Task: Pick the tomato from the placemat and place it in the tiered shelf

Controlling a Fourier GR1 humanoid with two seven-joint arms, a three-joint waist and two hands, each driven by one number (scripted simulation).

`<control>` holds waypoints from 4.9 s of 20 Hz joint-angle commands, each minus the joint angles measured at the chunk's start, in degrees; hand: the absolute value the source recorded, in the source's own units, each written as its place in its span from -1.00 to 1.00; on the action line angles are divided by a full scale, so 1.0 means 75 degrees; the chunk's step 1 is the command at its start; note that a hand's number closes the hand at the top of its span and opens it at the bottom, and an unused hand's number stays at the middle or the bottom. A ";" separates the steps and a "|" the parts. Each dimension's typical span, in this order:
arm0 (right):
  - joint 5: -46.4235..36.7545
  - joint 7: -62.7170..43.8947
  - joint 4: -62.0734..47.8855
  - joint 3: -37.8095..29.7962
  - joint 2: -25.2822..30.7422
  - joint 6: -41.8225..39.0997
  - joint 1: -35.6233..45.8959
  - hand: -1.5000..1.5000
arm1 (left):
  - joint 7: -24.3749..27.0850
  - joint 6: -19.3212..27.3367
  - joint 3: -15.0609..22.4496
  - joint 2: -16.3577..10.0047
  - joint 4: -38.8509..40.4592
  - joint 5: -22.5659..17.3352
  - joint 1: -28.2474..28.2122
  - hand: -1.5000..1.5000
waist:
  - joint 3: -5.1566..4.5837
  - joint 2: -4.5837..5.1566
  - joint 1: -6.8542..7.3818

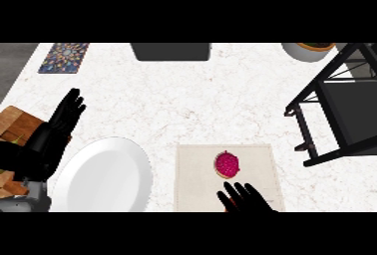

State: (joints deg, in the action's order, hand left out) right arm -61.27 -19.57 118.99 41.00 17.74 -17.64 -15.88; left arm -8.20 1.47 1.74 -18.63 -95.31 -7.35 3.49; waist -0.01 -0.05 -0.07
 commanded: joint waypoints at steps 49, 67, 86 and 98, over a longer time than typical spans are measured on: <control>-0.1421 0.1746 -0.4625 -0.1404 -0.0312 0.2887 0.1164 1.00 | -0.0461 -0.0838 -0.0851 0.0915 -0.0071 0.0845 0.0275 0.00 | 0.0005 0.0005 0.0004; -0.0889 0.0161 -0.0999 -0.1552 -0.1261 0.4185 -0.1836 1.00 | -0.0228 -0.0960 -0.1055 0.0891 -0.0363 0.0749 -0.0326 0.00 | -0.0010 -0.0055 -0.0292; -0.2970 -0.2426 0.4363 -0.0760 -0.2342 0.1494 -0.0482 1.00 | -0.0241 -0.1028 -0.0966 0.0964 -0.0176 0.0886 0.0132 0.00 | -0.0014 0.0023 0.0039; -0.0264 -0.4138 0.3845 -0.2132 -0.2365 0.2147 0.2683 1.00 | -0.0347 -0.1039 -0.0822 0.1090 -0.0239 0.0905 0.0241 0.00 | 0.0056 0.0086 0.0281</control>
State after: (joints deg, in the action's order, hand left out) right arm -80.14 -45.35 140.49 24.55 -0.01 -5.94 1.03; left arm -10.94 -6.91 -5.47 -11.23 -96.84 -1.46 4.89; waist 0.10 0.41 1.11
